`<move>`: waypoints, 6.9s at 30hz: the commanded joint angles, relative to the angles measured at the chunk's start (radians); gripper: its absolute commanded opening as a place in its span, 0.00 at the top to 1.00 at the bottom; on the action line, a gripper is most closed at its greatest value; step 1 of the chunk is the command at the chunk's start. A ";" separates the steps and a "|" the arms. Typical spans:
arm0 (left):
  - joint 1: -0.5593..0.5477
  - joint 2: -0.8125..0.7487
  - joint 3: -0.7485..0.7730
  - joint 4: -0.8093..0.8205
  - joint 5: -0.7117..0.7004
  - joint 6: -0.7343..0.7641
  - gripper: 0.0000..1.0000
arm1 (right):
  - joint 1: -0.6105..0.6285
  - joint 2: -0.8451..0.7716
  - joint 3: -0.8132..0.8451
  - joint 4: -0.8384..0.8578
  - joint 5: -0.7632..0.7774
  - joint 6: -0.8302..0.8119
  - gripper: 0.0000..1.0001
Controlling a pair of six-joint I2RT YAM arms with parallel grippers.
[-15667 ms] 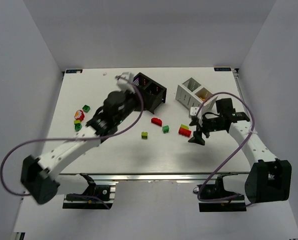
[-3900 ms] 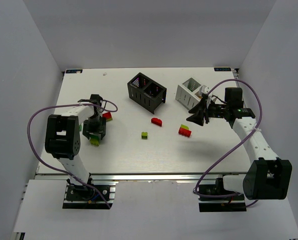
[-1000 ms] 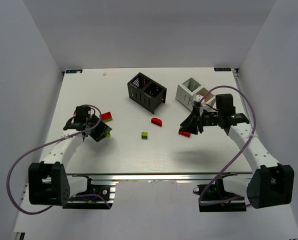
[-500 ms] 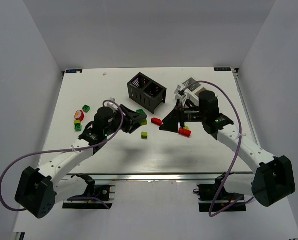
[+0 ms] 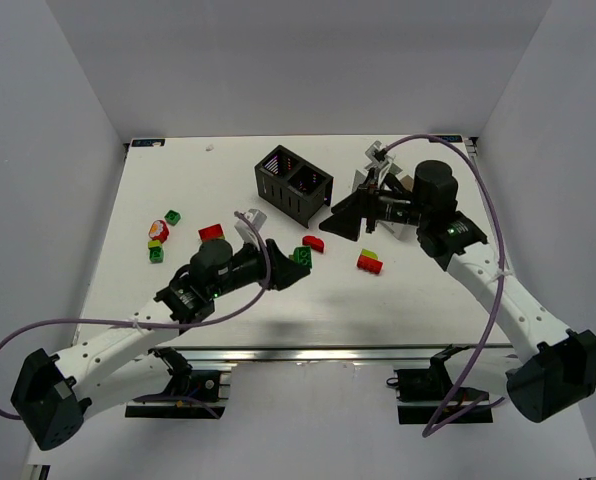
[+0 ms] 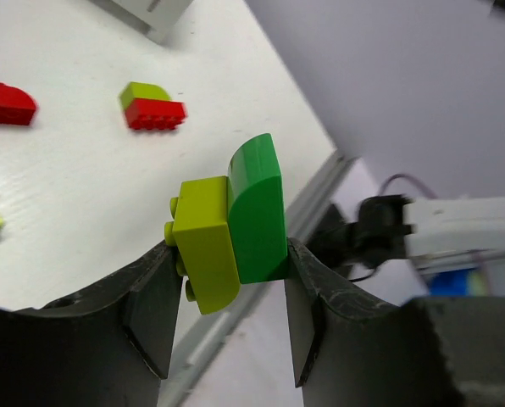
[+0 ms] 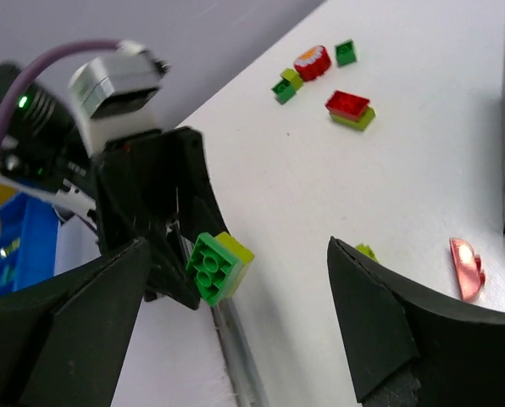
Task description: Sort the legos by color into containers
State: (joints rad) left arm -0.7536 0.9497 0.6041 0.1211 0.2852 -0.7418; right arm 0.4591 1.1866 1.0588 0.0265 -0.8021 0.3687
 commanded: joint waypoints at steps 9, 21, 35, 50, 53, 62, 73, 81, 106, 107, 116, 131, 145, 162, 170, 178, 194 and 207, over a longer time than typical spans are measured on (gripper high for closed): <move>-0.251 0.135 0.081 -0.037 -0.406 0.449 0.77 | 0.081 -0.073 0.003 -0.209 0.245 0.105 0.11; -0.274 0.141 0.106 0.006 -0.497 0.435 0.77 | 0.085 -0.102 -0.126 -0.264 0.305 0.105 0.14; -0.297 0.161 0.106 0.035 -0.497 0.412 0.77 | 0.093 -0.047 -0.149 -0.134 0.205 0.140 0.26; -0.303 0.181 0.108 0.061 -0.494 0.401 0.77 | 0.127 -0.032 -0.164 -0.109 0.211 0.157 0.36; -0.303 0.181 0.109 0.066 -0.497 0.401 0.77 | 0.128 -0.028 -0.169 -0.112 0.222 0.159 0.40; -0.303 0.178 0.112 0.068 -0.503 0.401 0.77 | 0.136 -0.025 -0.180 -0.122 0.228 0.164 0.50; -0.303 0.158 0.108 0.057 -0.521 0.377 0.41 | 0.135 -0.022 -0.172 -0.100 0.215 0.165 1.00; -0.303 0.031 0.043 0.046 -0.547 0.355 0.20 | 0.096 -0.027 -0.146 -0.096 0.208 0.159 1.00; -0.217 -0.106 0.031 0.141 -0.287 -0.031 0.02 | -0.054 -0.048 -0.201 0.358 -0.485 0.166 1.00; -0.213 -0.104 0.028 0.173 -0.247 -0.028 0.02 | -0.056 -0.047 -0.201 0.381 -0.494 0.202 1.00; -0.207 -0.109 -0.015 0.290 -0.115 -0.025 0.04 | -0.054 -0.030 -0.207 0.504 -0.511 0.308 1.00; -0.150 -0.042 -0.030 0.365 -0.003 -0.068 0.17 | -0.053 -0.012 -0.220 0.693 -0.519 0.486 1.00; -0.082 0.011 -0.038 0.509 0.120 -0.139 0.74 | -0.053 -0.008 -0.241 0.693 -0.509 0.483 1.00; 0.089 -0.095 -0.069 0.391 0.192 -0.149 0.94 | -0.148 0.016 -0.177 0.500 -0.523 0.325 1.00; 0.154 -0.019 0.043 0.113 0.071 -0.036 0.95 | -0.206 0.113 0.091 -0.107 -0.254 -0.235 1.00; 0.175 0.372 0.445 -0.090 -0.124 0.166 0.95 | -0.273 0.200 0.202 -0.155 -0.062 -0.399 1.00; 0.177 0.836 0.799 -0.032 -0.405 0.441 0.94 | -0.421 0.208 0.205 -0.131 -0.108 -0.390 1.00; 0.177 0.989 0.951 -0.081 -0.446 0.447 0.68 | -0.427 0.217 0.196 -0.119 -0.069 -0.410 1.00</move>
State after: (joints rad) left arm -0.5789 1.9285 1.5024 0.0624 -0.1322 -0.3103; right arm 0.0345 1.4132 1.2236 -0.1249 -0.8883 -0.0158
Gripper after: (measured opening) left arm 0.450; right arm 0.426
